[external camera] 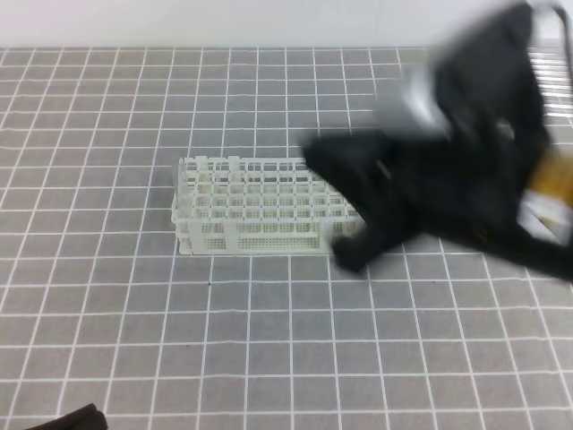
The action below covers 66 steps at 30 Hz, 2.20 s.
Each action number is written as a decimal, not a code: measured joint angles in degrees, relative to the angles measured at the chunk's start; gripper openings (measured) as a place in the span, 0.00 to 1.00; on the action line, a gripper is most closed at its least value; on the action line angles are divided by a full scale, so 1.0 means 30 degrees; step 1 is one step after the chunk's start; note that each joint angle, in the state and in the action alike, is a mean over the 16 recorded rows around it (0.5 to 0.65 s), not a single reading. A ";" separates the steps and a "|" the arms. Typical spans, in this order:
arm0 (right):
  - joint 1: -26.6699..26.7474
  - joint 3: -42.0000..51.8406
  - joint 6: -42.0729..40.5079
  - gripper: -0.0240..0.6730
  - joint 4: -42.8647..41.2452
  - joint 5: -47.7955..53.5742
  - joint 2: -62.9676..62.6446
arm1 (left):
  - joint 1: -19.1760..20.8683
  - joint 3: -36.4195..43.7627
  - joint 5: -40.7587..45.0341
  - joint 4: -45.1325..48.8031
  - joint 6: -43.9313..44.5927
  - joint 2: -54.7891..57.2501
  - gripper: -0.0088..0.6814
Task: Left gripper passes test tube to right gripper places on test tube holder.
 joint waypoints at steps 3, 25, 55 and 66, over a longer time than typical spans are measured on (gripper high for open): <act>0.0000 0.1225 0.0000 0.03 -0.0026 0.1339 -0.1534 | 0.0000 0.0000 0.0000 0.0000 0.0000 0.0000 0.01; -0.2888 0.3983 0.0059 0.03 -0.2681 0.6724 -0.5283 | 0.0007 0.0034 0.0241 0.0005 -0.0009 0.0032 0.01; -1.4461 1.9112 0.0018 0.03 -0.0447 0.0656 -2.2861 | 0.0016 0.0017 0.0384 0.0004 -0.0006 0.0028 0.01; -1.4513 2.0004 -0.0334 0.03 -0.0033 -0.0250 -2.3261 | 0.0024 0.0051 0.0590 0.0021 -0.0009 0.0041 0.01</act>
